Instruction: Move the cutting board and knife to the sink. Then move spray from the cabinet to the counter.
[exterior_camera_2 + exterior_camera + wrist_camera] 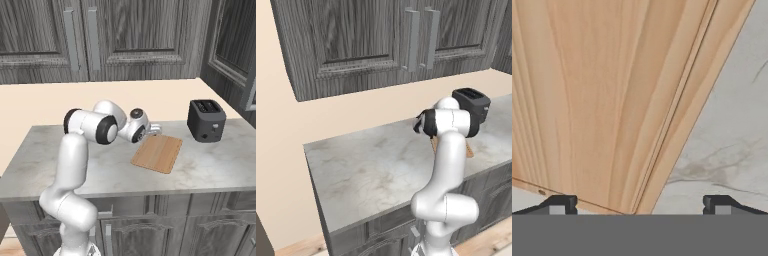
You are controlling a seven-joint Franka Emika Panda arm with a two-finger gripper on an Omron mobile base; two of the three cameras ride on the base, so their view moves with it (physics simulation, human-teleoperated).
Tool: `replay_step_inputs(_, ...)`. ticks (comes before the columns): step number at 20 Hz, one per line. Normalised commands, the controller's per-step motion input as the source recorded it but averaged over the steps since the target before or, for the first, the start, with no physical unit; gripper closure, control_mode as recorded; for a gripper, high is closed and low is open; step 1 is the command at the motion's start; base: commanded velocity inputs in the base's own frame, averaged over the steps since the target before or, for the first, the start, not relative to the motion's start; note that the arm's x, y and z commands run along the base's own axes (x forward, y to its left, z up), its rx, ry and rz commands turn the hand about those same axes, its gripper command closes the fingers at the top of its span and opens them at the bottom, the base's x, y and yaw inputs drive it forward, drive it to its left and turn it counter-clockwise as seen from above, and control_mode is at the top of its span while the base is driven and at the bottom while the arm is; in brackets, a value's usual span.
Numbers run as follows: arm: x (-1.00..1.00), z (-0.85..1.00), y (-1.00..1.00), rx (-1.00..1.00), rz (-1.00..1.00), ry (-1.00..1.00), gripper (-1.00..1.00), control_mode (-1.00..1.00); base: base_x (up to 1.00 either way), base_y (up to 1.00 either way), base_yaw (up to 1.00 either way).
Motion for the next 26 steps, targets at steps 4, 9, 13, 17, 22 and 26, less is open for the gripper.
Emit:
replay_step_inputs(4, 0.48, 0.0, 0.0, 0.0, 0.0, 0.0, -1.0, -1.0, 0.0, 0.0, 0.0)
replay_step_inputs(9, 0.5, 0.0, -0.03, 0.0, 0.0, 0.01, -1.0, -1.0, 0.0, 0.0, 0.0)
replay_step_inputs(13, 0.45, 0.0, -0.01, 0.0, 0.0, 0.08, -1.0, -1.0, 0.0, 0.0, 0.0)
replay_step_inputs(17, 0.39, -0.05, 0.0, -0.02, 0.0, 0.11, -1.0, -1.0, 0.0, 0.0, 0.0)
replay_step_inputs(22, 0.21, -0.4, 0.0, -0.15, 0.0, 0.21, -1.0, -1.0, 0.0, 0.0, 0.0)
replay_step_inputs(26, 0.0, -0.65, -0.06, -0.15, 0.0, 0.3, -1.0, -1.0, 0.0, 0.0, 0.0)
